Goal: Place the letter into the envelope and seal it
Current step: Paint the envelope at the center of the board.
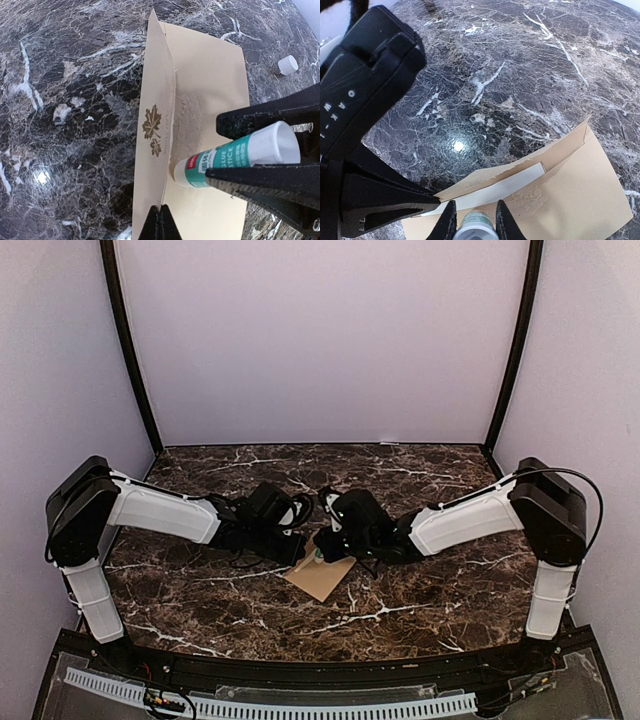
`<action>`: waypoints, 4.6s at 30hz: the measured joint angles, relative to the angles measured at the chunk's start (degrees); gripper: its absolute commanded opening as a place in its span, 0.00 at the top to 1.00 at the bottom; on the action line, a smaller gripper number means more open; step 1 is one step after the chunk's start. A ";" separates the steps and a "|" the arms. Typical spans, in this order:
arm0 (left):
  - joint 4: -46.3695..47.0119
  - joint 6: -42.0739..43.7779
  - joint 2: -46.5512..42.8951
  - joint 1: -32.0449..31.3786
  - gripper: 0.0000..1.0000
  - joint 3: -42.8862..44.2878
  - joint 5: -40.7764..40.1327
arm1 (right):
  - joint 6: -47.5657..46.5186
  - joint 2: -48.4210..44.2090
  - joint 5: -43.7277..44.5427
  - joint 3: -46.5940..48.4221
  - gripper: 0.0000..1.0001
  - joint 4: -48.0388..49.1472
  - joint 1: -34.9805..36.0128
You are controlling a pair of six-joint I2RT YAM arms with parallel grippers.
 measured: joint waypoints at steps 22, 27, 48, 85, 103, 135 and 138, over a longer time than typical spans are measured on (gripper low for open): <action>0.74 1.60 0.00 0.42 1.00 0.00 0.09 | 0.96 0.74 1.07 1.75 1.00 -1.73 -4.96; 0.72 1.62 0.00 0.42 1.00 0.00 0.09 | 0.94 1.44 1.09 2.73 1.00 -1.75 -5.81; 0.22 1.77 0.09 0.42 1.00 0.00 0.09 | -1.49 2.56 0.07 5.46 1.00 -1.16 -7.96; -0.20 1.75 0.87 0.44 1.00 0.00 0.07 | -0.11 -2.43 -1.84 2.25 1.00 -0.17 -8.81; -0.28 1.75 1.07 0.44 1.00 0.02 0.07 | 0.98 -1.49 -0.46 0.83 1.00 -1.55 -8.83; -2.19 1.46 1.09 0.46 1.00 0.02 0.07 | 2.40 -3.41 -4.46 -4.74 1.00 0.90 -7.82; -2.19 1.42 1.14 0.46 1.00 0.02 0.07 | 2.23 -3.58 -5.29 -5.03 1.00 1.14 -7.65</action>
